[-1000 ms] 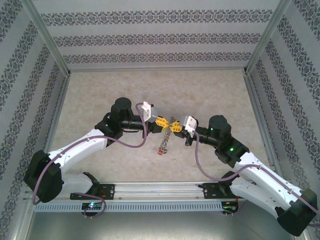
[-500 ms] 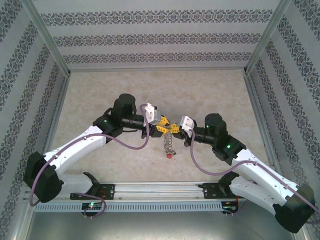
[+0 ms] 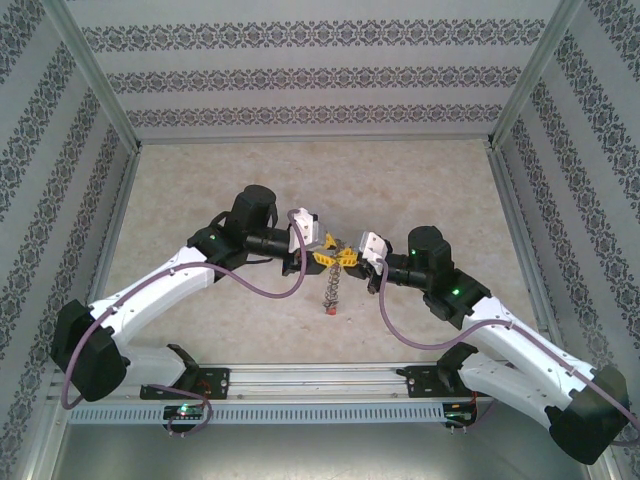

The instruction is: Put the keys on the keyring

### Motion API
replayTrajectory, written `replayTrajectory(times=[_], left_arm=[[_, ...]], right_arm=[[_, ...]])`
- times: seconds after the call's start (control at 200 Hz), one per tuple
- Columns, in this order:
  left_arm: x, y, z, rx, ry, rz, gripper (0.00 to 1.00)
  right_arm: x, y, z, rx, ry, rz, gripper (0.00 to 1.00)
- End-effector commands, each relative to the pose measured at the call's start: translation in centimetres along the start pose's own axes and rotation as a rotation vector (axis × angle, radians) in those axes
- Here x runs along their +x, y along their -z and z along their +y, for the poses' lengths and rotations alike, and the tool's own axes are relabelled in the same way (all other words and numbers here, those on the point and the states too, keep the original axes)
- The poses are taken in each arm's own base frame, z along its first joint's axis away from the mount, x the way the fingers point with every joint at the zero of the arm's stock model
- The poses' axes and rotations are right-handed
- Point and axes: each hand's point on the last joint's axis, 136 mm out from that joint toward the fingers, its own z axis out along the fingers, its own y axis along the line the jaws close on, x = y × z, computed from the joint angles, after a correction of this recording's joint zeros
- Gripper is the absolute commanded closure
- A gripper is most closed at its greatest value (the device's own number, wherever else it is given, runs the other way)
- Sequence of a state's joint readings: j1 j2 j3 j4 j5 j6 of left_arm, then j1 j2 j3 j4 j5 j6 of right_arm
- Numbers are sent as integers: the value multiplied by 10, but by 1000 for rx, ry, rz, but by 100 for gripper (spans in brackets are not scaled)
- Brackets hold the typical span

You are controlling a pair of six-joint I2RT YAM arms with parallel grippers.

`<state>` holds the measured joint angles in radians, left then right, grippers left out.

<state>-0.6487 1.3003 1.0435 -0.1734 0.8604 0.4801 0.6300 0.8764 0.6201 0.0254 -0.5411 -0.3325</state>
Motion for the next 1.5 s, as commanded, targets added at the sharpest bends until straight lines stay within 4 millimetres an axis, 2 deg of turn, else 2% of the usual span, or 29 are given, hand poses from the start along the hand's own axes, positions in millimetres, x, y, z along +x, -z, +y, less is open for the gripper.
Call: replayTrajectory(times=[0.0, 0.055, 0.34, 0.485, 0.55, 0.714, 0.844, 0.889, 0.984, 1.229, 1.319, 1.389, 1.494], left_arm=[[1, 1, -6, 0, -28, 15, 69], [2, 1, -6, -3, -32, 19, 72], [11, -1, -7, -2, -44, 62, 72], [13, -1, -9, 12, -45, 68, 76], [10, -2, -10, 14, -55, 56, 81], [5, -1, -16, 31, -73, 18, 100], [-3, 1, -21, 59, -79, -15, 100], [-6, 1, -21, 63, -70, -30, 100], [-13, 1, -21, 70, -58, -77, 100], [-26, 8, -21, 72, -56, -167, 100], [-29, 11, -21, 68, -60, -182, 100], [-31, 12, -20, 62, -63, -194, 100], [-35, 15, -18, 48, -62, -220, 100]], right_arm=[[-30, 4, -2, -12, 46, -73, 100], [-30, 4, -2, -14, 47, -74, 100], [-31, 5, -1, -19, 36, -76, 100], [-31, 4, 0, -28, 35, -76, 100], [-31, 3, 1, -32, 40, -76, 100], [-30, 2, 2, -29, 52, -73, 100], [-29, 3, 1, -7, 60, -86, 100], [-30, 4, 1, 1, 63, -101, 86], [-32, 6, 5, -16, 75, -132, 80], [-31, 6, 4, -18, 52, -152, 81], [-32, 8, 2, -6, 53, -161, 79], [-33, 10, 0, 6, 51, -169, 71], [-37, 13, -4, 15, 51, -185, 71]])
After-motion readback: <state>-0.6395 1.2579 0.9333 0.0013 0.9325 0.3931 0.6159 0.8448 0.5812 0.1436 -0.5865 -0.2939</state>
